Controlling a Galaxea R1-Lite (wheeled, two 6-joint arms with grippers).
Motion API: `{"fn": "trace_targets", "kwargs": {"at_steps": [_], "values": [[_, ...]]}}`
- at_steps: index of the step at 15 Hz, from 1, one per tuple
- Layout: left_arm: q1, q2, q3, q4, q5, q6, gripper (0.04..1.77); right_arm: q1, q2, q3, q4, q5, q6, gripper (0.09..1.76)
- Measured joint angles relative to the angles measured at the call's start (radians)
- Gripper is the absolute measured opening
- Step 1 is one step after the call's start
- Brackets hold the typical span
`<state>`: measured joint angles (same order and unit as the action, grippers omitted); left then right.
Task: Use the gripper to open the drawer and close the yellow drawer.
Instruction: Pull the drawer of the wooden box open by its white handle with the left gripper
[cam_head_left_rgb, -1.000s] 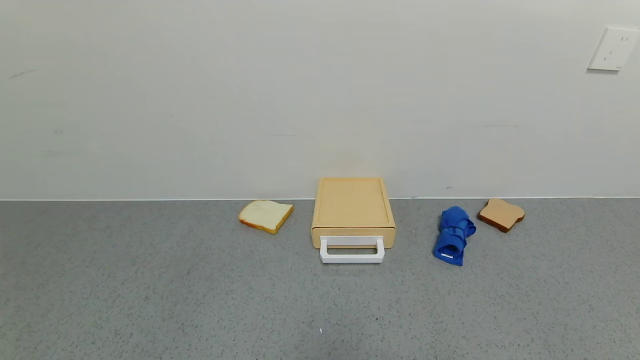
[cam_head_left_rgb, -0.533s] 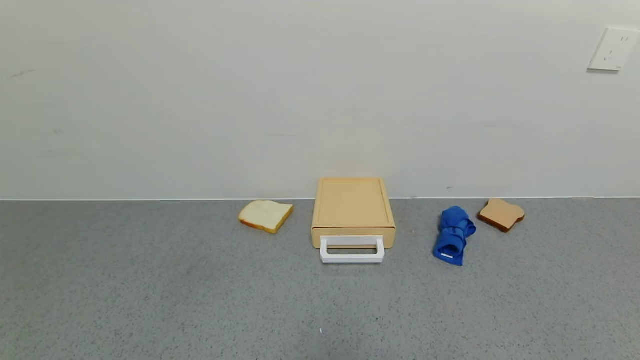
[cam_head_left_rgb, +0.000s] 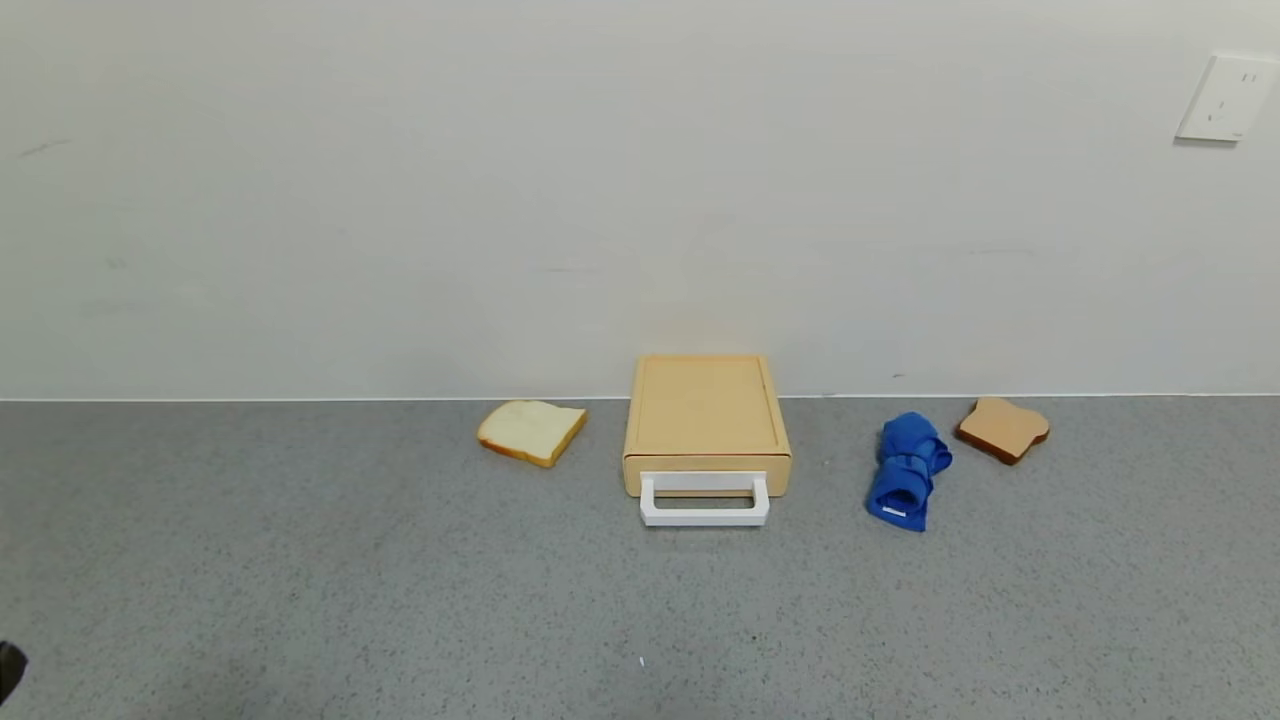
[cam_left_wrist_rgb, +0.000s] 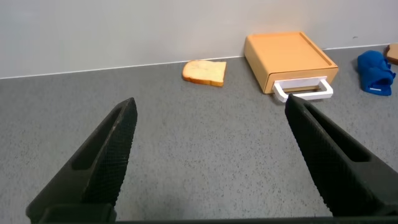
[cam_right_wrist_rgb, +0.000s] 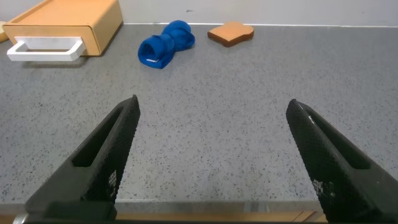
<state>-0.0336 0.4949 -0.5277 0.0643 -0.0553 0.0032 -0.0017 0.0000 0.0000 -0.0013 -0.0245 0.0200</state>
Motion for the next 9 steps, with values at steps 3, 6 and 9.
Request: {"fn": "trace_targets", "kwargs": {"at_steps": [3, 6, 9], "values": [[-0.004, 0.220, -0.145, 0.020, -0.002, 0.001, 1.72, 0.000, 0.000, 0.000, 0.000, 0.000, 0.000, 1.73], [-0.021, 0.437, -0.353, 0.188, 0.007, -0.006, 1.72, 0.000, 0.000, 0.000, 0.000, 0.000, 0.000, 1.73], [-0.049, 0.627, -0.568, 0.371, 0.018, -0.035, 1.72, 0.000, 0.000, 0.000, 0.000, 0.000, 0.000, 1.73]]}}
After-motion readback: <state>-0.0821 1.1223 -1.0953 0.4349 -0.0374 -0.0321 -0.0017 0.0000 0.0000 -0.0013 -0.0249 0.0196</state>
